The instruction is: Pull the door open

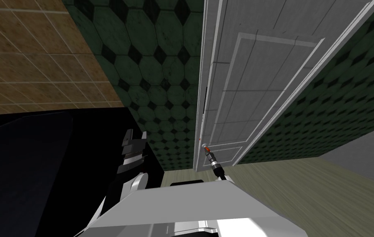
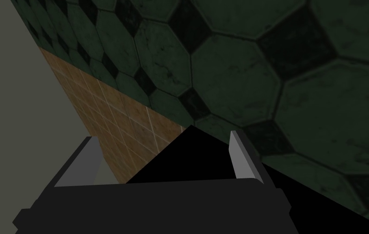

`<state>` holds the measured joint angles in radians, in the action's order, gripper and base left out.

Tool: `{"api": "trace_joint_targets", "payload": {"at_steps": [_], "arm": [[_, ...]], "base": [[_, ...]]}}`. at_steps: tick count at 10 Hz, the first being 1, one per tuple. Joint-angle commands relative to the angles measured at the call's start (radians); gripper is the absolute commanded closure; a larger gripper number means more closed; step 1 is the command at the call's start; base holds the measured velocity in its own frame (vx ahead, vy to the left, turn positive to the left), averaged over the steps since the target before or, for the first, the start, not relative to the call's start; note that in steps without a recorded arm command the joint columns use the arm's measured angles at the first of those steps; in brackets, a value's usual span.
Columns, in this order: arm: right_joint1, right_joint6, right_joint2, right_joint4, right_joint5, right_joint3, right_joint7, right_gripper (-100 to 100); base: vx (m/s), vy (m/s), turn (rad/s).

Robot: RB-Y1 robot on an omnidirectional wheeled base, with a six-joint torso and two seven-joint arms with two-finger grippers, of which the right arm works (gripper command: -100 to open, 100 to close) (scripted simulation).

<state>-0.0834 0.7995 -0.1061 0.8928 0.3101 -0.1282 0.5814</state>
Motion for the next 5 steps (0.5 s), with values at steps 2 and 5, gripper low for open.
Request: {"api": "trace_joint_targets", "payload": {"at_steps": [2,5], "arm": [[0.002,0.003,-0.001,-0.009,-0.021,0.015,-0.056,100],[0.008,0.004,-0.013,-0.019,-0.059,0.03,-0.138,100]], "base": [[-0.037,-0.009,0.043],[-0.056,-0.015,0.067]]}}
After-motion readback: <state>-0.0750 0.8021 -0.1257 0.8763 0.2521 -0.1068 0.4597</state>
